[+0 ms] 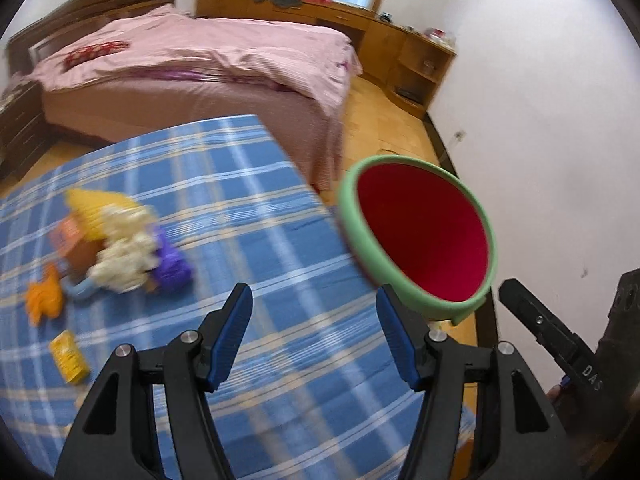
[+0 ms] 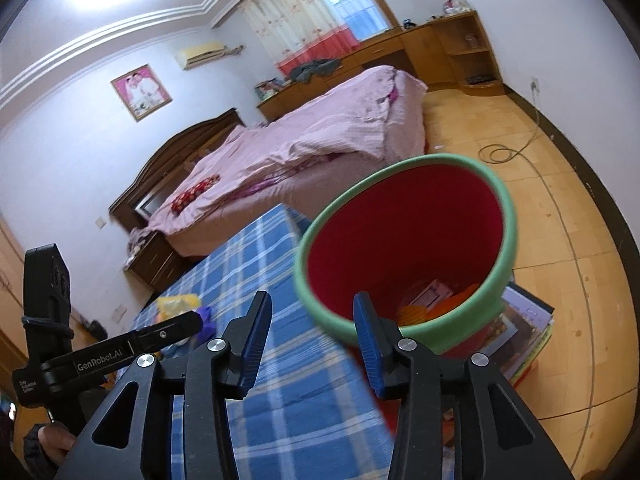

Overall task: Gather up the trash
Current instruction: 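Move both tools back to the pile, left tool toward the small yellow box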

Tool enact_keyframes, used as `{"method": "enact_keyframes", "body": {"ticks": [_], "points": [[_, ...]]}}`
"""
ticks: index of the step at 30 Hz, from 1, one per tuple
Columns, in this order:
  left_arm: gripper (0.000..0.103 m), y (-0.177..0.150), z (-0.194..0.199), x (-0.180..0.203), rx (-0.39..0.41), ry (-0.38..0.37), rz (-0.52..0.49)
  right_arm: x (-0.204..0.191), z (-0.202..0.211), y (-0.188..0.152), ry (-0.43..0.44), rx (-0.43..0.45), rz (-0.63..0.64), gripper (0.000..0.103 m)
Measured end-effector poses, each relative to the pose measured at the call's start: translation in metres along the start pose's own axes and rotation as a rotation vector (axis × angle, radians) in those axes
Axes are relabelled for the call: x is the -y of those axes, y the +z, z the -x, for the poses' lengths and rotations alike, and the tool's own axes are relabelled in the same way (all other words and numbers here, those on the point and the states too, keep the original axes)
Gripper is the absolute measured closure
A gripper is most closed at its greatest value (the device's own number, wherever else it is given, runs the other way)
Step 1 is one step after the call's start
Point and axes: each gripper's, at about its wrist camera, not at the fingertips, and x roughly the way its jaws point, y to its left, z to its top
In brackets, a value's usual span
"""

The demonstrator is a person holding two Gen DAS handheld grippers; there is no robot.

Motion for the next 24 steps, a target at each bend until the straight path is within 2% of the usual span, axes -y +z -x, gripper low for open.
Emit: {"method": "enact_keyframes", "body": {"ticks": [9, 13, 19, 24], "points": [[0.039, -0.025, 0.031, -0.073, 0.044, 0.111, 0.115, -0.037, -0.017, -0.022, 0.032, -0.072, 0.037, 0.058], [0.039, -0.035, 0.038, -0.103, 0.059, 0.205, 0.145, -0.048, -0.023, -0.030, 0.034, -0.094, 0.057, 0.056], [0.039, -0.050, 0.034, -0.138, 0.043, 0.272, 0.216, -0.054, -0.034, -0.040, 0.025, -0.129, 0.060, 0.053], [0.047, -0.058, 0.022, -0.158, 0.016, 0.310, 0.269, -0.055, -0.038, -0.044, 0.019, -0.149, 0.059, 0.053]]}}
